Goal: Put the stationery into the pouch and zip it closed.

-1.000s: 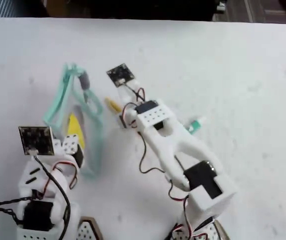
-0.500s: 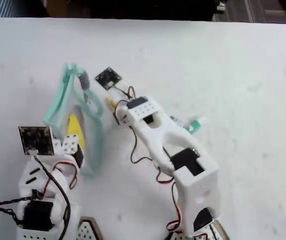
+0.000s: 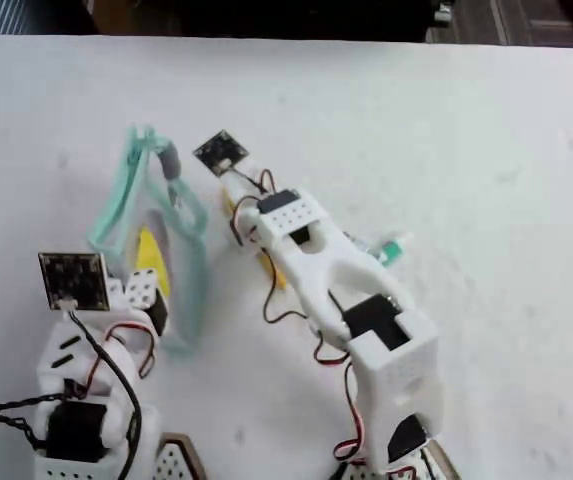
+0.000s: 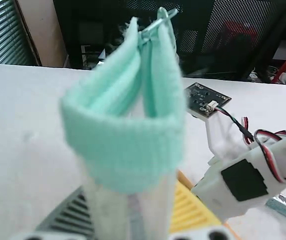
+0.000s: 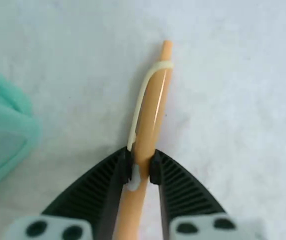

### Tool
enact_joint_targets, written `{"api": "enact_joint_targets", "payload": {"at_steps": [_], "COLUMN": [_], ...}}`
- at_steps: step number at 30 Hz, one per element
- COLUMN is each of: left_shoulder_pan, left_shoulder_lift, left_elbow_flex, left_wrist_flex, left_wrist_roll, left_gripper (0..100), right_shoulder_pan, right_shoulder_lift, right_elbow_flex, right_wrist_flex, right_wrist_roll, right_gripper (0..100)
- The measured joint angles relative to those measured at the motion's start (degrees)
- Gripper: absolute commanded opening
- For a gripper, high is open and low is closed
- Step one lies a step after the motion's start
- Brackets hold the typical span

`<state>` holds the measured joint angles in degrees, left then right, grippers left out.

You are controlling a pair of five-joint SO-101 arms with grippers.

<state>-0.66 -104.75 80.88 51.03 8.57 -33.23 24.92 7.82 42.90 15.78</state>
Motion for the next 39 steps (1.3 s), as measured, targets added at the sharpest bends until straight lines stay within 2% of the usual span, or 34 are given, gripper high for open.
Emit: {"api": "enact_joint_targets", "payload": {"at_steps": [9, 24, 32, 37, 39], "left_shoulder_pan": [0.0, 0.0, 2.99, 5.1, 6.86], "left_shoulder_lift": [0.0, 0.0, 0.0, -0.09, -0.09], "left_elbow_flex": [0.0, 0.0, 0.0, 0.0, 0.0], "left_wrist_flex": [0.0, 0.0, 0.0, -0.26, -0.26], "left_wrist_roll": [0.0, 0.0, -0.44, -0.53, -0.53], "left_gripper": [3, 3, 3, 17, 19], "right_shoulder_pan": [2.9, 4.84, 4.84, 4.13, 3.08], "right_shoulder_lift": [-3.87, -28.22, -42.46, -52.84, -56.79], "right_elbow_flex": [-0.62, -0.62, -0.62, -0.62, -0.62], "right_wrist_flex": [7.03, 16.97, 20.13, 21.1, 21.1], "right_wrist_roll": [0.18, 0.18, 0.18, 0.18, 0.18], "right_gripper": [1.5, 1.5, 1.5, 1.5, 1.5]}}
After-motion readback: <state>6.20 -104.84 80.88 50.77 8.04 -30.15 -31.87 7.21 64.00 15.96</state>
